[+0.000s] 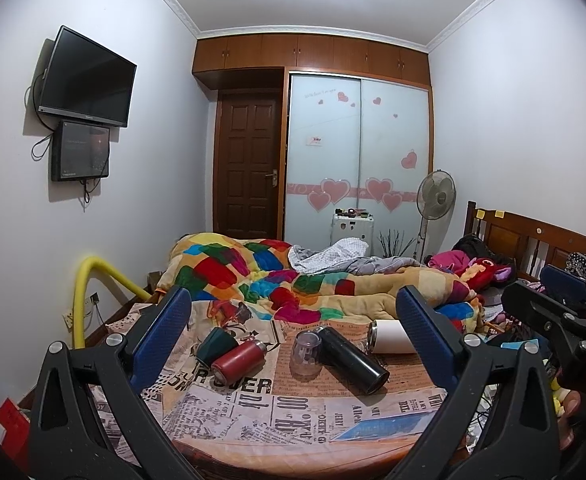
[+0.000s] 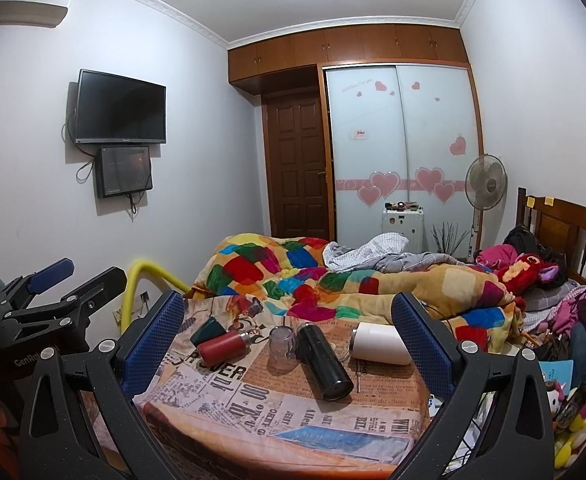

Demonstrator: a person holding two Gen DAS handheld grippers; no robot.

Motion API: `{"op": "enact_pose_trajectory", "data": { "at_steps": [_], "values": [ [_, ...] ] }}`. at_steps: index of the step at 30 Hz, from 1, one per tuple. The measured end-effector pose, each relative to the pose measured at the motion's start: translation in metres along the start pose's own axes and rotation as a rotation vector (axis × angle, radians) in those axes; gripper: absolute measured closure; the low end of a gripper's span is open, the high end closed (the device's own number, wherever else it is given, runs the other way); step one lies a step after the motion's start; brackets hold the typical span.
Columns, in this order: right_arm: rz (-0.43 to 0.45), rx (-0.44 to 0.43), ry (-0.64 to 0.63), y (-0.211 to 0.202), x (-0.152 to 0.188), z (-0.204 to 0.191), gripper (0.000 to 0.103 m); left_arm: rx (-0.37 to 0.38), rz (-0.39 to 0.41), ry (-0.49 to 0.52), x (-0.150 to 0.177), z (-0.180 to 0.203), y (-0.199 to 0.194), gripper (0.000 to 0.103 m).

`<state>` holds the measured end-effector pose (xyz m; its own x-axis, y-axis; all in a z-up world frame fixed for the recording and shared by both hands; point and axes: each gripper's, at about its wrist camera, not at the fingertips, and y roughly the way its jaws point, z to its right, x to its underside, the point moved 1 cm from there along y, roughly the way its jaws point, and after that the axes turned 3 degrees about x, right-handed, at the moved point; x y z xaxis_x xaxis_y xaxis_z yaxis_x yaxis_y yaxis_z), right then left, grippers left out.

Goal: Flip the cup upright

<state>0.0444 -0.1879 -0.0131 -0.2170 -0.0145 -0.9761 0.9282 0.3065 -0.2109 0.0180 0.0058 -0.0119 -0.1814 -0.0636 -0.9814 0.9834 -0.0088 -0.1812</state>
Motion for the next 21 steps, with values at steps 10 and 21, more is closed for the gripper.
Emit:
{"op": "enact_pose_trajectory", "data": {
  "at_steps": [10, 21],
  "values": [
    [-0.007, 0.002, 0.000, 0.004, 0.006, -0.002, 0.000, -0.003, -0.003, -0.003, 0.005, -0.001, 0.002, 0.000],
    [-0.073, 0.015, 0.016, 0.032, 0.027, 0.014, 0.000, -0.043, -0.089, -0.027, 0.022, -0.027, 0.048, 0.000]
  ]
}}
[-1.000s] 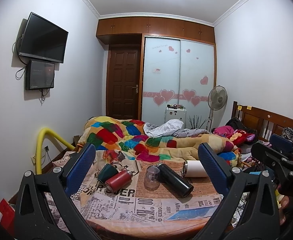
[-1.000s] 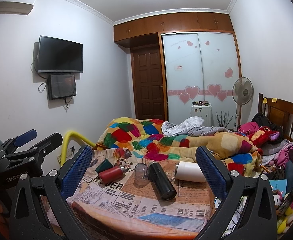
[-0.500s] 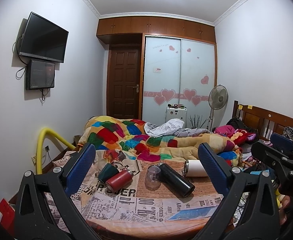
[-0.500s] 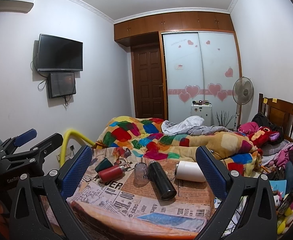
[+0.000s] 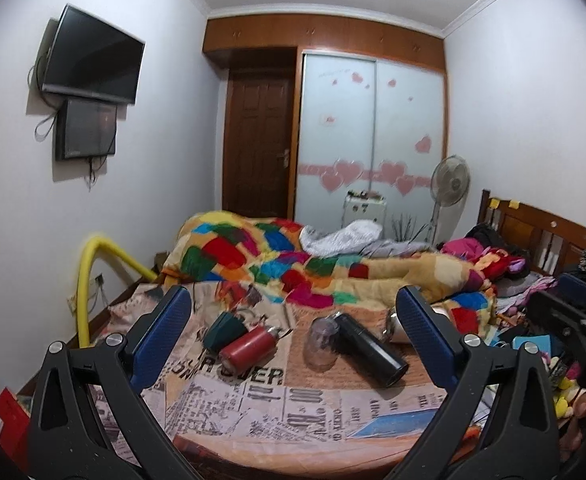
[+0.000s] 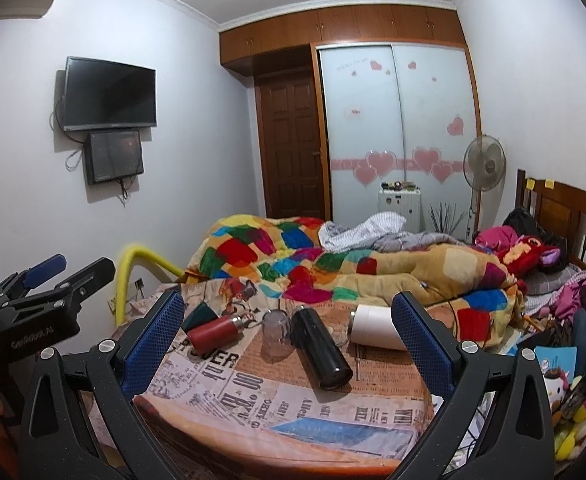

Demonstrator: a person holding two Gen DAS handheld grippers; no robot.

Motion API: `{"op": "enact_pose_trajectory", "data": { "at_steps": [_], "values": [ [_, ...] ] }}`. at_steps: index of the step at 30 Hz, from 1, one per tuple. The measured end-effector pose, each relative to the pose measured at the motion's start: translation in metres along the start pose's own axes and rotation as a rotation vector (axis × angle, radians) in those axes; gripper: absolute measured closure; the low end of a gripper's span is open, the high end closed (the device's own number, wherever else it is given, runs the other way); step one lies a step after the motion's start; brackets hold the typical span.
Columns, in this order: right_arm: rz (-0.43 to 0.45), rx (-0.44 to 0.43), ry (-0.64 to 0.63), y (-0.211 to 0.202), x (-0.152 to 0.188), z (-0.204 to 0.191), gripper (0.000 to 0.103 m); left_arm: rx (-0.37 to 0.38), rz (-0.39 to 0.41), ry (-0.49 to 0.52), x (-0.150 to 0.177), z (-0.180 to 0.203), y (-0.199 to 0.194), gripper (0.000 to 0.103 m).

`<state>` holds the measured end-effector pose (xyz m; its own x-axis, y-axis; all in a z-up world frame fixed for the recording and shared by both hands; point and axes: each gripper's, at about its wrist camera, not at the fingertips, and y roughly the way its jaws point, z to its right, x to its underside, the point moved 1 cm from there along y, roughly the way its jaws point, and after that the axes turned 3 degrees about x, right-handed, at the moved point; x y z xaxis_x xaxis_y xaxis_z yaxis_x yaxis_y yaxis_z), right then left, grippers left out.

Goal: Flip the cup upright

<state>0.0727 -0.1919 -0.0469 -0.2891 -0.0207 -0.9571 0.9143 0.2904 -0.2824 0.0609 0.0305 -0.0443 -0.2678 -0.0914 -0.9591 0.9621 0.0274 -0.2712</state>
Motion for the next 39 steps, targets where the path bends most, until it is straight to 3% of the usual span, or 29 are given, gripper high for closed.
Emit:
{"op": "enact_pose_trajectory", "data": {
  "at_steps": [7, 11, 16, 25, 34, 39],
  "values": [
    [-0.105, 0.038, 0.012, 0.034, 0.013, 0.014, 0.000, -0.060, -0.241, 0.026, 0.041, -0.040, 0.099, 0.000],
    [-0.176, 0.066, 0.020, 0.054, 0.021, 0.020, 0.000, -0.028, -0.392, 0.043, 0.073, -0.061, 0.160, 0.000],
    [-0.251, 0.092, 0.031, 0.079, 0.029, 0.026, 0.000, -0.006, -0.525, 0.059, 0.105, -0.086, 0.229, 0.000],
    [-0.346, 0.120, 0.031, 0.115, 0.045, 0.030, 0.000, 0.094, -0.633, 0.013, 0.128, -0.110, 0.296, 0.010],
    [-0.383, 0.113, 0.060, 0.132, 0.053, 0.033, 0.000, 0.173, -0.697, -0.004, 0.132, -0.106, 0.307, 0.017],
    [-0.390, 0.104, 0.069, 0.137, 0.056, 0.034, 0.000, 0.315, -0.721, -0.006, 0.123, -0.093, 0.305, 0.018]
  ]
}}
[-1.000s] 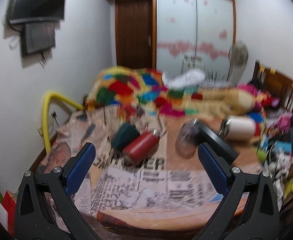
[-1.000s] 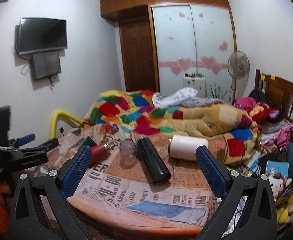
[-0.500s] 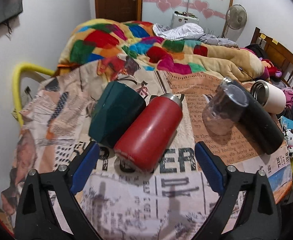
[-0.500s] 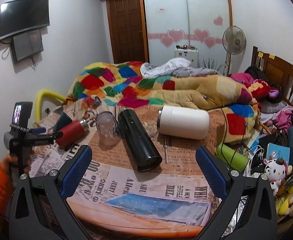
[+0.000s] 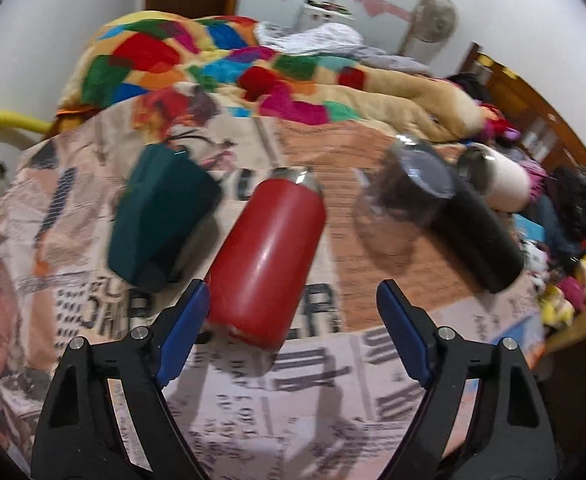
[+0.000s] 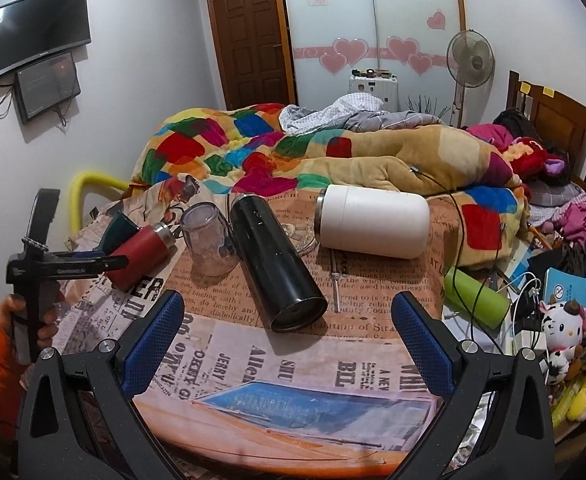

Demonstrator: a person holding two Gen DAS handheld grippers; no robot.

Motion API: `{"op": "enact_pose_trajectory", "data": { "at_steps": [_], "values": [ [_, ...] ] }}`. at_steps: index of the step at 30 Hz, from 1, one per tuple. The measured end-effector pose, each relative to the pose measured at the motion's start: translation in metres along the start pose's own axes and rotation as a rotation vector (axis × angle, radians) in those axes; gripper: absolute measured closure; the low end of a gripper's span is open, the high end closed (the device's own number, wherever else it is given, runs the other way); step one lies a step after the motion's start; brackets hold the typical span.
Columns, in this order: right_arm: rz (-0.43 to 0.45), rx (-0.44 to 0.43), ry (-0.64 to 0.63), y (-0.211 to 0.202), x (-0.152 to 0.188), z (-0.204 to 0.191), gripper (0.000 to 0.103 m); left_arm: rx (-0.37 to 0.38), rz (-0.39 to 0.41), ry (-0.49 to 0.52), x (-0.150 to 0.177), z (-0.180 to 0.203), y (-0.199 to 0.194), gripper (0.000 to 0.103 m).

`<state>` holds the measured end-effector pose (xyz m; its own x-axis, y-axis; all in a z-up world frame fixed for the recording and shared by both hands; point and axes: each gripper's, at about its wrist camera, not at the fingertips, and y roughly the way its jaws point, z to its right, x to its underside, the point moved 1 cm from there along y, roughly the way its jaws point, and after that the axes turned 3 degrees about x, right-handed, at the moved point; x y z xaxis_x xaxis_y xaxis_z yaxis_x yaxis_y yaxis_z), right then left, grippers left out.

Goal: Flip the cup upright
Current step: 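Move the left tool down to the lying red bottle and grasp it, then lift the red bottle off the newspaper with the left tool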

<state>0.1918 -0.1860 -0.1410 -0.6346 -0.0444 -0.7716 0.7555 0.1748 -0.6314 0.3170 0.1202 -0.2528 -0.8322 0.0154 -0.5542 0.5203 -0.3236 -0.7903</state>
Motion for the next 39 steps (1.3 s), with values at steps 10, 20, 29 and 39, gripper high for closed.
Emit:
{"op": "enact_pose_trajectory", "data": {
  "at_steps": [10, 20, 29, 39],
  "values": [
    [-0.015, 0.003, 0.007, 0.008, 0.004, 0.005, 0.000, -0.089, -0.149, 0.063, -0.025, 0.004, 0.060, 0.019],
    [-0.031, -0.002, 0.013, 0.014, 0.007, 0.005, 0.000, -0.078, -0.191, 0.027, -0.025, 0.000, 0.084, 0.040],
    [-0.026, -0.010, -0.008, 0.005, 0.008, -0.002, 0.000, -0.133, -0.156, 0.033, -0.010, 0.010, 0.067, 0.041],
    [0.014, -0.038, -0.013, -0.017, 0.006, -0.009, 0.000, -0.157, -0.061, 0.065, -0.006, 0.041, 0.002, 0.041]
  ]
}}
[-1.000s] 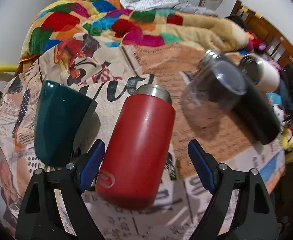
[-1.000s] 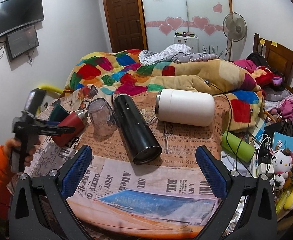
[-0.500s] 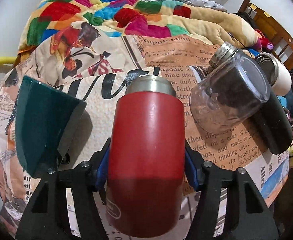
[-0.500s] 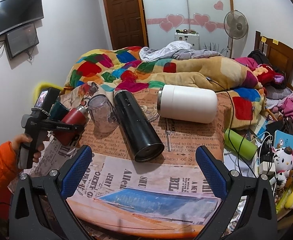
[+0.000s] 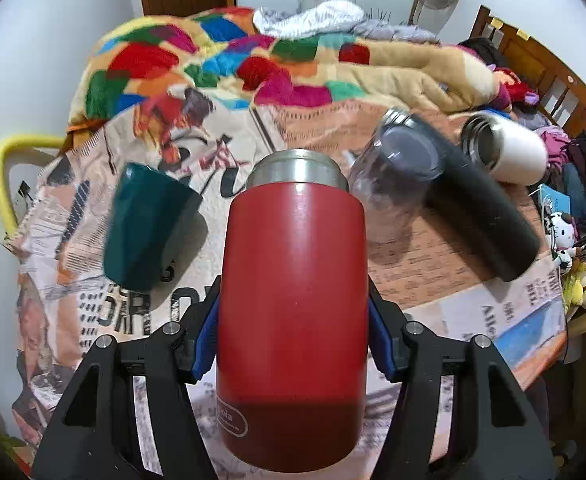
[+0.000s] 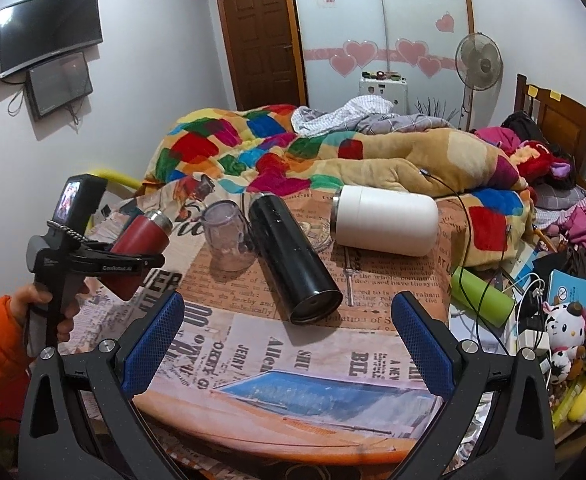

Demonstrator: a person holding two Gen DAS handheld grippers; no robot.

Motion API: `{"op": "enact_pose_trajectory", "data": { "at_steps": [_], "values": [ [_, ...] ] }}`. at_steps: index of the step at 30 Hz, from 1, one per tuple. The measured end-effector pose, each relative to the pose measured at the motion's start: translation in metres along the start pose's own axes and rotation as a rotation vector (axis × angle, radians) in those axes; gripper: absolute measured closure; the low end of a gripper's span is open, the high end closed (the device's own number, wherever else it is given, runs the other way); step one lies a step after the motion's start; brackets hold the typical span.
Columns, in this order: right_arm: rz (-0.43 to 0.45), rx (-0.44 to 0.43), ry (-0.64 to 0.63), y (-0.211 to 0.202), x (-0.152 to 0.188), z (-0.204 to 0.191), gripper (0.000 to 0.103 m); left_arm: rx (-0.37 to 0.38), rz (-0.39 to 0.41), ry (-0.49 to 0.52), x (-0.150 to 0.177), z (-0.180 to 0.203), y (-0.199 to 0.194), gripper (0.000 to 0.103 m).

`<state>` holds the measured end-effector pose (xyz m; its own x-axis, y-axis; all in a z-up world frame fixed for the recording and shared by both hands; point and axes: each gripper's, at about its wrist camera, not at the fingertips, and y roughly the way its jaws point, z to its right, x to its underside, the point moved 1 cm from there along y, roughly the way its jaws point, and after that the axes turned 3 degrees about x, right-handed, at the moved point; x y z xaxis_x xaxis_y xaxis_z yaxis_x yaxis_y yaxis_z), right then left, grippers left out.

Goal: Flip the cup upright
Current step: 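Lift the red bottle off the newspaper with the left tool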

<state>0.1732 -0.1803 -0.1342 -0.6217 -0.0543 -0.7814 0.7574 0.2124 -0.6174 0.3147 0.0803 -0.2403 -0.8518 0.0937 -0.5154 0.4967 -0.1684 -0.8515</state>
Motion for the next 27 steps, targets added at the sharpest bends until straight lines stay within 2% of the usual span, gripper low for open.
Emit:
{"op": "enact_pose_trajectory", "data": {
  "at_steps": [7, 14, 21, 27],
  "values": [
    [0.046, -0.013, -0.009, -0.022, -0.002, -0.004, 0.000, 0.011, 0.070, 0.016, 0.001, 0.027, -0.053, 0.041],
    [0.072, -0.016, -0.006, -0.035, 0.000, -0.001, 0.000, 0.045, 0.116, 0.073, 0.006, 0.069, -0.086, 0.041],
    [0.076, -0.010, -0.003, -0.040, 0.003, 0.007, 0.000, 0.102, 0.105, 0.156, 0.017, 0.119, -0.084, 0.041],
    [0.067, 0.004, 0.000, -0.038, 0.008, 0.016, 0.000, 0.155, 0.040, 0.193, 0.028, 0.153, -0.051, 0.041]
  ]
}}
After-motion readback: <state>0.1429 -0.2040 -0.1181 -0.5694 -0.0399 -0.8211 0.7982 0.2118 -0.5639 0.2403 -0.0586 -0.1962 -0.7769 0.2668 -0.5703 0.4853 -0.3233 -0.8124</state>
